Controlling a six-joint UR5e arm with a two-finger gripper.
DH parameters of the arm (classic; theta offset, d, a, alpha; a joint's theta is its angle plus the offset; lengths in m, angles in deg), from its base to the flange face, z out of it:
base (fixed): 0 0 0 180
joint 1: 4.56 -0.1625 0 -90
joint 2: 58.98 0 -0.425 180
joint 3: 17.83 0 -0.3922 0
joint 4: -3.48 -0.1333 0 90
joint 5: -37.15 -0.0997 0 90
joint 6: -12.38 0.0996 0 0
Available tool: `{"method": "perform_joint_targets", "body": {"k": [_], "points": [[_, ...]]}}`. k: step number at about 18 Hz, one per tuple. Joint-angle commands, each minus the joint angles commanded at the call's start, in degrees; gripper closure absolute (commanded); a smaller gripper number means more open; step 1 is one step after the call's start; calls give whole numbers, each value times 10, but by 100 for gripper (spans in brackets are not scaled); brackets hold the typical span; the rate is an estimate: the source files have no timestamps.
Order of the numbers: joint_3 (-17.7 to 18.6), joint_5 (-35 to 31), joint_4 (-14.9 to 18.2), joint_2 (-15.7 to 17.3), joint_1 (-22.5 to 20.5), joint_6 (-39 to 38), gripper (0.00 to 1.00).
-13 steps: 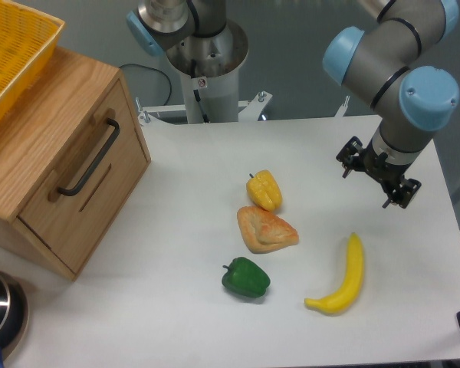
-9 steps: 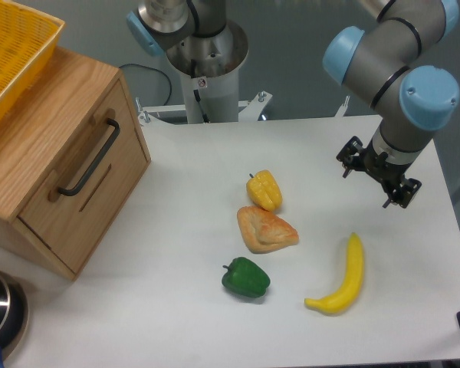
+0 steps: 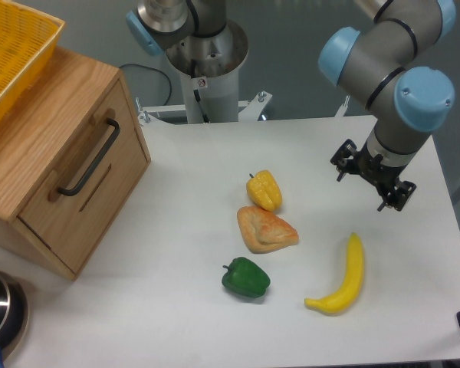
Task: Slide the top drawer open
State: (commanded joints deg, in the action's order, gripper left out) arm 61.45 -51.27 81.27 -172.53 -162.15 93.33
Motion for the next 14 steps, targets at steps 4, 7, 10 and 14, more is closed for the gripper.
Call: {"method": "perform_joint_targets", "body": {"k": [4, 7, 10, 14], "points": [[14, 23, -1, 3, 8, 0, 0], [35, 34, -3, 46, 14, -38, 0], [51, 54, -4, 79, 19, -49, 0], [52, 62, 60, 108, 46, -55, 0]]}}
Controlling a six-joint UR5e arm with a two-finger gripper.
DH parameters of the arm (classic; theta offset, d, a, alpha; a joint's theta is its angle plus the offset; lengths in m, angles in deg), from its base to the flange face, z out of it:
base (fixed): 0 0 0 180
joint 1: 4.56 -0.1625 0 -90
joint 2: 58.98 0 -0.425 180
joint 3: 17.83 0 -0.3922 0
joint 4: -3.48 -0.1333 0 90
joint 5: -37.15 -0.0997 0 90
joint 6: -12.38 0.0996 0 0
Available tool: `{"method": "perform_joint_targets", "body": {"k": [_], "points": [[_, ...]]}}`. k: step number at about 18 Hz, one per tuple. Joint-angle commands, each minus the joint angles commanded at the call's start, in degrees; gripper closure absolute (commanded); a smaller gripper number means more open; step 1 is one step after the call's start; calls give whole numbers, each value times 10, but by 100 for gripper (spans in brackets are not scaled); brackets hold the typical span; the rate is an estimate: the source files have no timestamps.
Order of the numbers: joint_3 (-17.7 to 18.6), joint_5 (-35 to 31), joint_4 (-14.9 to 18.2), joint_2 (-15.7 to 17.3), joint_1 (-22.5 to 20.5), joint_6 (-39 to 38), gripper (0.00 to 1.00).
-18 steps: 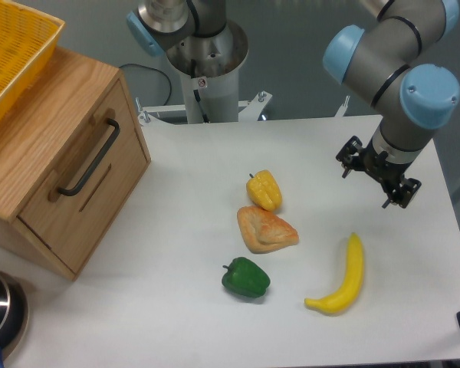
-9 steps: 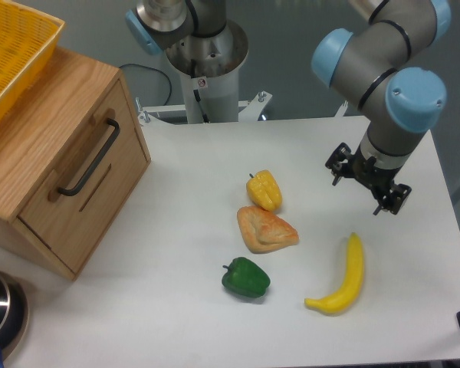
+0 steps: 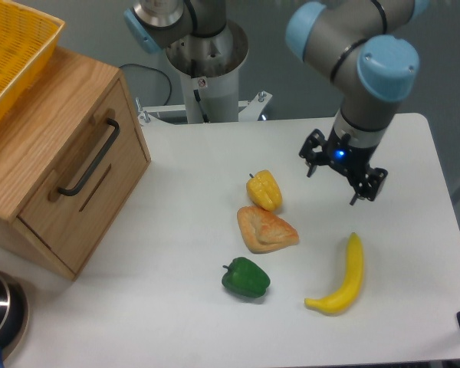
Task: Slide the top drawer open
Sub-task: 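Move the gripper across the table toward the drawer's black handle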
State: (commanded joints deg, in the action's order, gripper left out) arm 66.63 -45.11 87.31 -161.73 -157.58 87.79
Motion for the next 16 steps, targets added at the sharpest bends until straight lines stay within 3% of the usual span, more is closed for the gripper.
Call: {"method": "perform_joint_targets", "body": {"k": [3, 7, 10, 12, 14, 16], "points": [[1, 24, 29, 11, 35, -51, 4], [8, 82, 45, 12, 49, -115, 35], [14, 102, 53, 25, 64, -134, 42], [18, 115, 54, 35, 80, -175, 38], [28, 120, 53, 45, 102, -195, 7], [42, 123, 53, 56, 114, -207, 0]]}}
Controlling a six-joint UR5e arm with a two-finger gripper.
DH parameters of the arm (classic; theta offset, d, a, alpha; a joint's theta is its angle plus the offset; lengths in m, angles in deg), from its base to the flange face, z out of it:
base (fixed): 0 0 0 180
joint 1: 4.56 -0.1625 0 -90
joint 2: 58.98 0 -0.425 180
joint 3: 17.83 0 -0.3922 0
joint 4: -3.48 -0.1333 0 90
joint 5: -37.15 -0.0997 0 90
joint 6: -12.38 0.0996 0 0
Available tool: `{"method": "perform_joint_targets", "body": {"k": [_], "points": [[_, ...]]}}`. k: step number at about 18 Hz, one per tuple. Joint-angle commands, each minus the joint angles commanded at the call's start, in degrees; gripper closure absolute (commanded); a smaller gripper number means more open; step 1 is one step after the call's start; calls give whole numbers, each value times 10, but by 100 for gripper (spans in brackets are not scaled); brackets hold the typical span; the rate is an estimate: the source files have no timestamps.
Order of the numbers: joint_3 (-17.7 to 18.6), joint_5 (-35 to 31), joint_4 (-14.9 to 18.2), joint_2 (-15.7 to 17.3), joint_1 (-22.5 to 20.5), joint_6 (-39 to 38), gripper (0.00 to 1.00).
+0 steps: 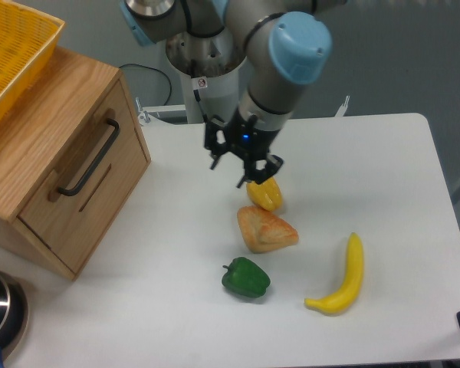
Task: Slide the top drawer open
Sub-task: 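Move the gripper across the table toward the drawer's black handle, then lower the gripper onto the black bar handle and close on it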
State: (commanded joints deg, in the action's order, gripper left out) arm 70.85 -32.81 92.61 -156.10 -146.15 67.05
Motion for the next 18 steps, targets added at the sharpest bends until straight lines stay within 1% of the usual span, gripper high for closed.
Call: {"method": "perform_joint_targets", "body": {"k": [2, 4, 6, 14, 18], "points": [[6, 25, -3, 5, 22, -28, 0], [7, 29, -4, 8, 29, -63, 0], [9, 33, -4, 8, 56, -93, 0], [22, 33, -2, 14, 80, -129, 0], [33, 31, 0, 14, 94, -132, 0]]}}
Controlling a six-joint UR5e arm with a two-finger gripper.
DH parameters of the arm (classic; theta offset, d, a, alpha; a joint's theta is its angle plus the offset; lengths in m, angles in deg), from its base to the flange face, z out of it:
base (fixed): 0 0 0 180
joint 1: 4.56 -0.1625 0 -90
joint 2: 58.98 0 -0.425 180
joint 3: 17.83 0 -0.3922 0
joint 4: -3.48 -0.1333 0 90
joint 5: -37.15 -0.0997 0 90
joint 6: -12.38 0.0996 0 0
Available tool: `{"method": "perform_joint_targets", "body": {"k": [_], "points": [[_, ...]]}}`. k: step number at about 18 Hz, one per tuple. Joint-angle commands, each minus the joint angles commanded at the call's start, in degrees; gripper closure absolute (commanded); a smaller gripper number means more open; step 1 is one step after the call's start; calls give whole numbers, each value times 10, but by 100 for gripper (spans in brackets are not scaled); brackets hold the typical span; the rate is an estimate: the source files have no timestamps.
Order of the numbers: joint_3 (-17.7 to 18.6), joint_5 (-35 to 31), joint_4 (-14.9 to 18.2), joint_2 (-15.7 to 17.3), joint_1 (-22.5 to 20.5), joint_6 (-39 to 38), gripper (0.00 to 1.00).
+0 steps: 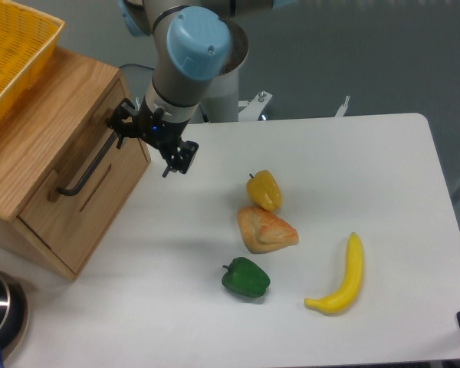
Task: Slide the top drawer open
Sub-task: 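Lower the gripper onto the black bar handle and close on it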
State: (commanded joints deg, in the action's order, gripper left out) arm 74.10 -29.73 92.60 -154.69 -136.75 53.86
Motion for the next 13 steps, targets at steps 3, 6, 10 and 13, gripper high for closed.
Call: {"method": "perform_joint_targets", "body": {"k": [3, 6, 10, 13], "points": [[4, 0, 1, 0, 10, 0, 0], [9, 0, 0, -1, 17, -2, 0], [9, 2, -3, -4, 22, -11, 0], [9, 2, -3, -5, 23, -11, 0]]}}
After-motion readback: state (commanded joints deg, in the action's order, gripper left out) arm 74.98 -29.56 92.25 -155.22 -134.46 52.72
